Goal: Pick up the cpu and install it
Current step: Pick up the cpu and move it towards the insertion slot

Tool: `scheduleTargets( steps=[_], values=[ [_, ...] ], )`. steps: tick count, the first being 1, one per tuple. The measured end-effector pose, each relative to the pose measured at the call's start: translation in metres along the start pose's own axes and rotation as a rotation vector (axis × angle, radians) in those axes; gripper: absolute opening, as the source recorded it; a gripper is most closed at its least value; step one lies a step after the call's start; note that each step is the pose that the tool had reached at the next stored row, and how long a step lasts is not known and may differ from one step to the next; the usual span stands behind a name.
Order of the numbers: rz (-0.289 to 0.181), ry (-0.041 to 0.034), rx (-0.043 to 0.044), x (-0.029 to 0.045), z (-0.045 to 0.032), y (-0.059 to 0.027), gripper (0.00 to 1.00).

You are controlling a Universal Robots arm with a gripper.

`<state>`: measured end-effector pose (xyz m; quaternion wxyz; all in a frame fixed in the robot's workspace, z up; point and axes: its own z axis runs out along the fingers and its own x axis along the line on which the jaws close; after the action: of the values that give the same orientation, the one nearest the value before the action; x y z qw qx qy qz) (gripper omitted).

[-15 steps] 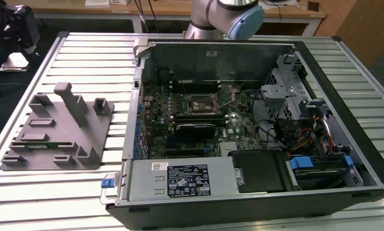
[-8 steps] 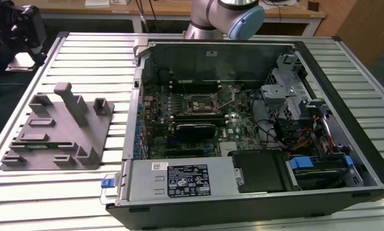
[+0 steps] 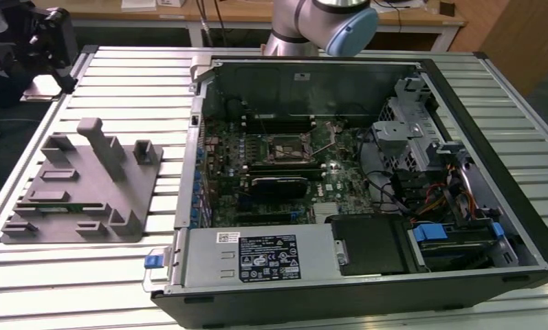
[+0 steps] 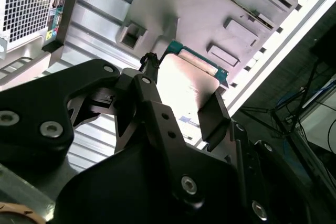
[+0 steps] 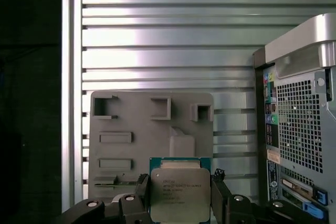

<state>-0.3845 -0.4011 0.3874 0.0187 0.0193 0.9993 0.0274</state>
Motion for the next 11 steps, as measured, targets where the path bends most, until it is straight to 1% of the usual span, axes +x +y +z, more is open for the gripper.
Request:
scheduleTargets(
  steps=[11],
  values=[
    [0.0,-0.0001,-0.0001,-0.0184,0.0008,0.0014,0.55]
  ],
)
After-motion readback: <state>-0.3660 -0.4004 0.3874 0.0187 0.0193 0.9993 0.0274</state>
